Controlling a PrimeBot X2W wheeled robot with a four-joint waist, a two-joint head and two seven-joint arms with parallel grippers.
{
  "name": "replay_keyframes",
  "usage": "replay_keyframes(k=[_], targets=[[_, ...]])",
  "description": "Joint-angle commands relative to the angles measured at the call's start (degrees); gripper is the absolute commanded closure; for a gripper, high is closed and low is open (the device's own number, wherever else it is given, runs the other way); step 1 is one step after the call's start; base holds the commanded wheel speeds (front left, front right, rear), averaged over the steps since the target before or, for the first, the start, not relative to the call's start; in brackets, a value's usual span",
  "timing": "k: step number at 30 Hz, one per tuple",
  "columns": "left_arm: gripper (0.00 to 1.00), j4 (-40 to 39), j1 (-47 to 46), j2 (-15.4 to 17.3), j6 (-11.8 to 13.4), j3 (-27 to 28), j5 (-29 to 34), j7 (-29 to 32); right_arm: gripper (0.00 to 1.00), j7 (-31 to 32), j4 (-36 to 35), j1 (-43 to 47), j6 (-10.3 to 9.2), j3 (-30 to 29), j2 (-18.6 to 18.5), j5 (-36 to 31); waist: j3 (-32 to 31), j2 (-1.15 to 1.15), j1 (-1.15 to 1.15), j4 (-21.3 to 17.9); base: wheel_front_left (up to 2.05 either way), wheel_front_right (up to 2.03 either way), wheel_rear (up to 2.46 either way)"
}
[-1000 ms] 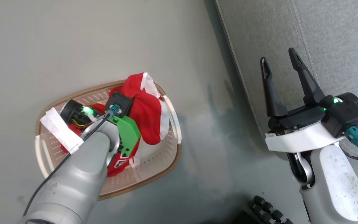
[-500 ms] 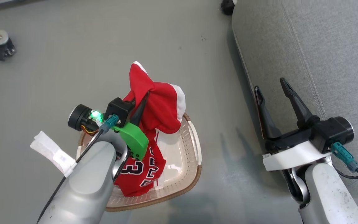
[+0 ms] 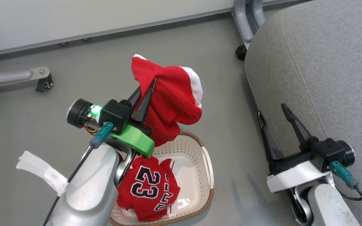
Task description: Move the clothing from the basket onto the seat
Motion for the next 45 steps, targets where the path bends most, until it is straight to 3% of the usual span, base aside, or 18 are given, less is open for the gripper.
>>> replay_keyframes(k=[1, 13, 25, 34, 45], targets=[[1.00, -1.51, 1.13, 0.02, -0.14, 0.36, 0.18, -0.21, 0.00, -0.28, 0.13, 1.10, -0.06, -0.04, -0.22, -0.33, -2.72, 0.56, 0.00, 1.16, 0.00, 0.00, 0.00], [1.00, -11.93, 3.28, 0.67, -0.15, -0.40, 1.32, -0.15, 0.00, -0.28, -0.27, 3.97, -0.05, 0.39, -0.22, 0.33, -6.07, 0.56, 0.00, 2.04, 0.00, 0.00, 0.00], [1.00, -14.85, 4.21, 1.04, -0.15, -1.01, 1.60, -0.14, 0.00, -0.28, -3.48, 2.27, -0.06, 5.18, -0.30, -0.48, -6.12, 0.56, 0.00, 1.99, 0.00, 0.00, 0.00], [1.00, -15.81, 3.98, 0.32, -0.15, -2.36, 1.78, -0.14, 0.00, -0.28, -1.81, -4.02, -0.06, 12.28, -4.88, 2.02, -5.42, 0.56, 0.00, 2.65, 0.00, 0.00, 0.00], [1.00, -17.43, 3.37, -0.53, -0.15, -6.58, 1.69, -0.14, 0.00, -0.27, 5.20, -12.17, -0.06, 20.96, -11.35, 11.82, -4.97, 0.56, 0.00, 4.64, 0.00, 0.00, 0.00]])
